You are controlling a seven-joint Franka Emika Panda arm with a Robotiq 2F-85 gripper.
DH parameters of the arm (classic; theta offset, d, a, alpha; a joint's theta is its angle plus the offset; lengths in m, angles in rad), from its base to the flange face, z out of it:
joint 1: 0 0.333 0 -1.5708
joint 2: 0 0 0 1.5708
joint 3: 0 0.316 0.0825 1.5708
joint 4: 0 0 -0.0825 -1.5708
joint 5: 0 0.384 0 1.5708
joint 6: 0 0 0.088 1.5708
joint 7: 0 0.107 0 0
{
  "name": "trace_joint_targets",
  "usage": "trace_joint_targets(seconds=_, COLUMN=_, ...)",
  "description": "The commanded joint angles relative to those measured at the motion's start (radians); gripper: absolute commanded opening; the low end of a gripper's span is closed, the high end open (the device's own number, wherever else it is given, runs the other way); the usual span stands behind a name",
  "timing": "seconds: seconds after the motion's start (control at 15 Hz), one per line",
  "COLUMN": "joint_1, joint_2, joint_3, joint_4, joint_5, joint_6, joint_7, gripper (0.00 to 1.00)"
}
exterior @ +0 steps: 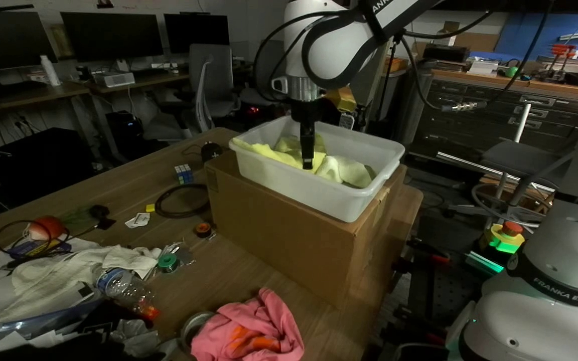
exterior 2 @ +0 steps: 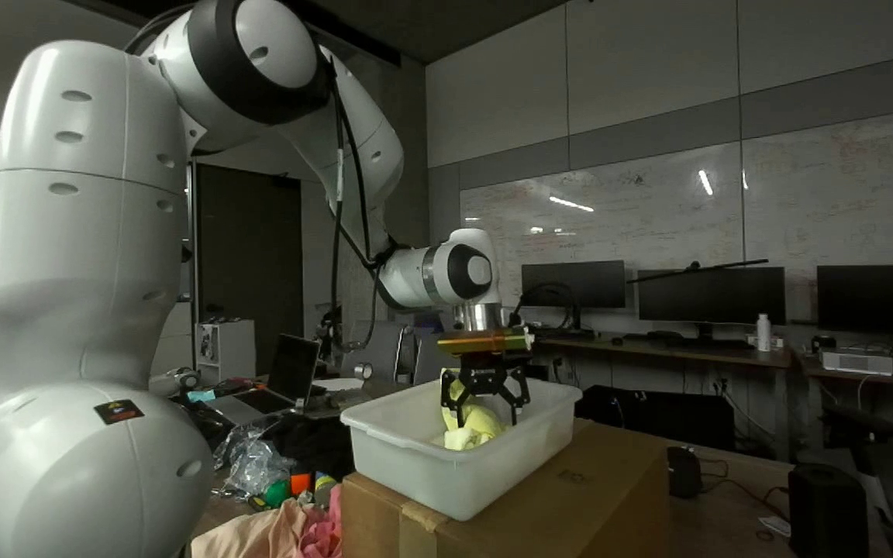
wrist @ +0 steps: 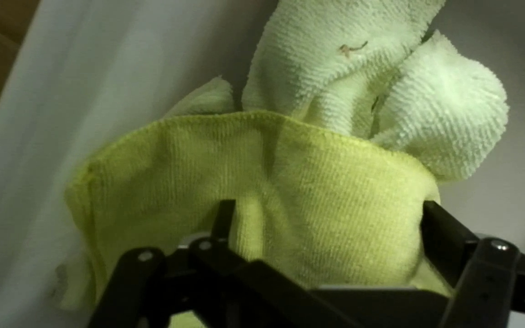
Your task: Remove the clothes from the box and put them on the table
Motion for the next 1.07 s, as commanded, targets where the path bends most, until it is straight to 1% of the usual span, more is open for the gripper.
trace_joint_targets(seconds=0.0, joint_1=-0.011, joint_2=0.031, joint_3=-0.007, joint_4=0.014, joint_5=0.03, joint_6=0.024, joint_7=-0.072, gripper=1.0)
trace_joint_targets(seconds=0.13, joint_1=-0.014, joint_2=0.04, joint_3=-0.006, joint_4=0.018, joint_5=0.033, joint_6=0.016, joint_7=-0.079, gripper=1.0)
trace_joint_targets(seconds=0.2, joint_1=-0.015, joint_2=0.042, joint_3=-0.006, joint_4=0.019, joint_5=0.035, joint_6=0.013, joint_7=-0.08, gripper=0.97)
trace_joint_targets(seconds=0.27, joint_1=-0.016, joint_2=0.042, joint_3=-0.006, joint_4=0.021, joint_5=0.041, joint_6=0.007, joint_7=-0.077, gripper=0.75)
trace_joint_targets(seconds=0.4, joint_1=-0.018, joint_2=0.036, joint_3=-0.005, joint_4=0.023, joint_5=0.059, joint_6=0.002, joint_7=-0.077, gripper=0.71)
trace_joint_targets(seconds=0.47, joint_1=-0.019, joint_2=0.035, joint_3=-0.005, joint_4=0.025, joint_5=0.072, joint_6=-0.002, joint_7=-0.079, gripper=0.64)
trace_joint_targets(seconds=0.53, joint_1=-0.02, joint_2=0.031, joint_3=-0.005, joint_4=0.025, joint_5=0.081, joint_6=-0.005, joint_7=-0.079, gripper=0.53)
trace_joint_targets(seconds=0.6, joint_1=-0.021, joint_2=0.026, joint_3=-0.005, joint_4=0.019, joint_5=0.092, joint_6=-0.001, joint_7=-0.078, gripper=0.46)
trace_joint_targets(seconds=0.87, joint_1=-0.019, joint_2=0.001, joint_3=-0.006, joint_4=-0.006, joint_5=0.096, joint_6=0.005, joint_7=-0.048, gripper=0.16)
trace_joint_targets(seconds=0.93, joint_1=-0.018, joint_2=-0.007, joint_3=-0.006, joint_4=-0.012, joint_5=0.099, joint_6=0.005, joint_7=-0.046, gripper=0.1)
trace_joint_targets(seconds=1.0, joint_1=-0.019, joint_2=-0.02, joint_3=-0.006, joint_4=-0.019, joint_5=0.11, joint_6=-0.002, joint_7=-0.042, gripper=0.08)
